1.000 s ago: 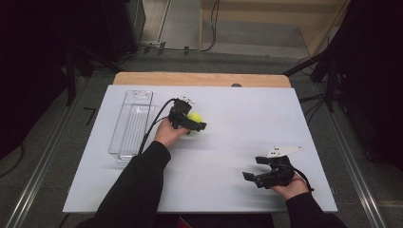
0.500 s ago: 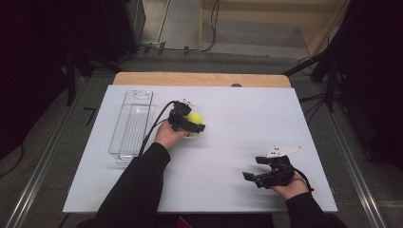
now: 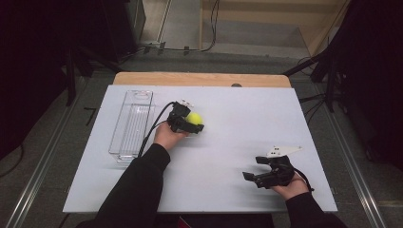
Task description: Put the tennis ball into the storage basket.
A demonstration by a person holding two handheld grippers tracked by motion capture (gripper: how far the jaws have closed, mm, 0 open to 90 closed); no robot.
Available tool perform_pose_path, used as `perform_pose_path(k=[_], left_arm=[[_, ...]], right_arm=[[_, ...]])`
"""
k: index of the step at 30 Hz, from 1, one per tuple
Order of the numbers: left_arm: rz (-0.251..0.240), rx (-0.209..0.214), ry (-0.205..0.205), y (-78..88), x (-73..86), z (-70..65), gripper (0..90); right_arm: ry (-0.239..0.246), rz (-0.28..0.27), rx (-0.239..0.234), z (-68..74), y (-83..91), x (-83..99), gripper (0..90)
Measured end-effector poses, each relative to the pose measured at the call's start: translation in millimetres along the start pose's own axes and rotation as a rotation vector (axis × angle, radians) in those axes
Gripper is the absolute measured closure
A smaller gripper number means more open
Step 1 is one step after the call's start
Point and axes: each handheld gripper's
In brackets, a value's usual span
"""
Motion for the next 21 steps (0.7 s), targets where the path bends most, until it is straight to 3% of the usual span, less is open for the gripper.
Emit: perform_pose_path(k=[5,21], left_arm=[[-0.015,0.013,0.0,0.7,-0.7,-2.6,24.6],[-0.011,0.006,-0.005,1.9,-0.9,-3.9,26.1]], right_arm=[[-0.001,-0.001,0.0,0.0,0.1,0.1,11.5],[-0.001,0.002,-0.002,0.1,-0.1,0.0,11.8]])
Point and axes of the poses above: each handheld gripper's, and its own axes: y roughly backward along the jaws, x roughly out of its underside, z roughly to its left, and after that the axes turned 9 degrees about -y, right-handed
